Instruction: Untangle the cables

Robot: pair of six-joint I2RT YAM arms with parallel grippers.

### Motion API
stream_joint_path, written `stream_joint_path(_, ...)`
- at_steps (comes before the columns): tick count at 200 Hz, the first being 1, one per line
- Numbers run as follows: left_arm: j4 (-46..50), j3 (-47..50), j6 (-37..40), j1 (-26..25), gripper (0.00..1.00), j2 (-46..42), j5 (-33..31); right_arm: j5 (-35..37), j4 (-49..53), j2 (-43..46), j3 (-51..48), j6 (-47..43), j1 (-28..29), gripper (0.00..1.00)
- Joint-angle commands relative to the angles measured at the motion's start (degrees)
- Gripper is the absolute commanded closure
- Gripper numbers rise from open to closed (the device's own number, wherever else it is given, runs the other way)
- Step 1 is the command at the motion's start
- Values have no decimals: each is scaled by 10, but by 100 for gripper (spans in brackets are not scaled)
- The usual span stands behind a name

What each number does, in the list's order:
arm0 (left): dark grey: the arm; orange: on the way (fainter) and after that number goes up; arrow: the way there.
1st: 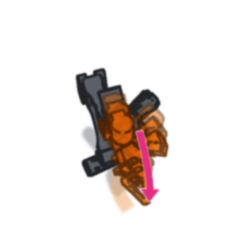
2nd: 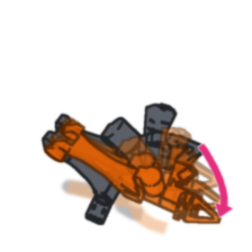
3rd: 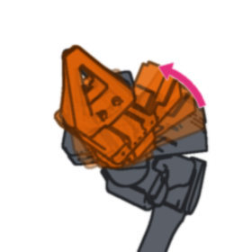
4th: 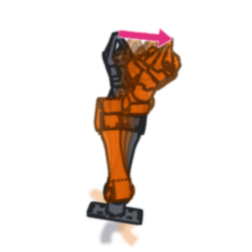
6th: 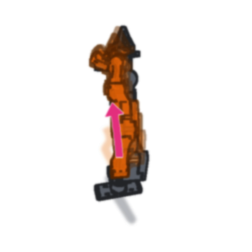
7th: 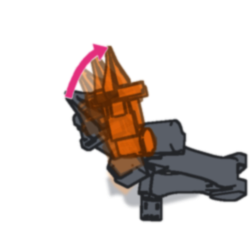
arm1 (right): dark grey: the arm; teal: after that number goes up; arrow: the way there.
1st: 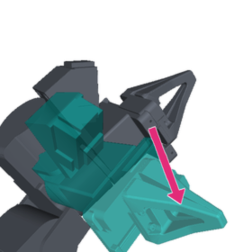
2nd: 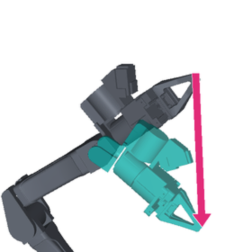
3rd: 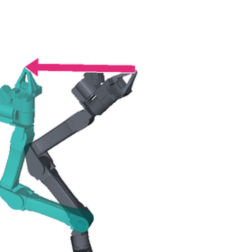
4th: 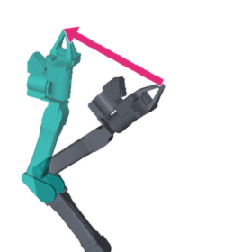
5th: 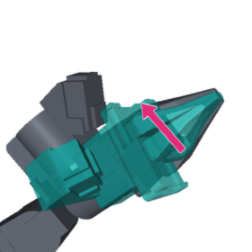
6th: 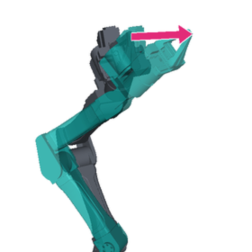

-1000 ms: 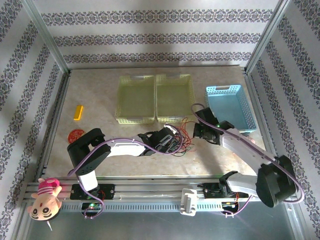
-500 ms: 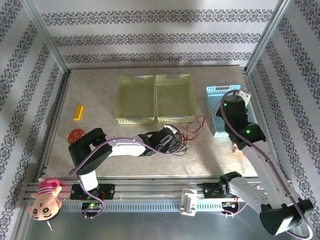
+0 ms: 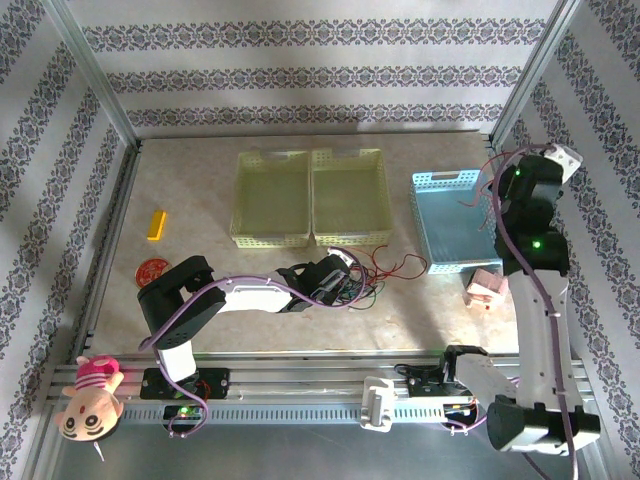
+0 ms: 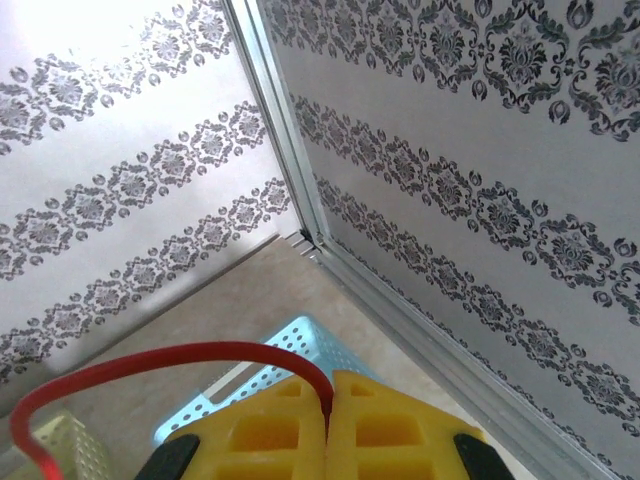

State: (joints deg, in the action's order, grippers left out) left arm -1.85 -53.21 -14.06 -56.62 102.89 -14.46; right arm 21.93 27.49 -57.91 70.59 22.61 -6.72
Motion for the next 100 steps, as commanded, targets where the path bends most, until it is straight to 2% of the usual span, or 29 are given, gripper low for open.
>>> stream_joint_path(1, 47, 30, -1, 0, 90, 23, 6, -66, 13, -40, 0, 16, -18, 100)
stream_joint_path(11, 44, 32, 0, 0, 94, 21, 6, -77, 7, -53, -21, 27, -20, 100)
stream_joint_path(43, 45, 32, -1, -1, 98, 18, 4, -102, -9, -110, -73, 62, -25, 100)
stream_joint_path(90, 35, 40, -4, -1, 96, 12, -1, -84, -39, -166, -135, 148, -23, 100)
stream_joint_path(95, 34, 40, -4, -1, 96, 12, -1, -93, -43, -172, -139, 153, -23, 95)
stream_joint_path(100, 34, 40, -4, -1, 96, 11, -2, -106, -45, -179, -141, 156, -23, 87)
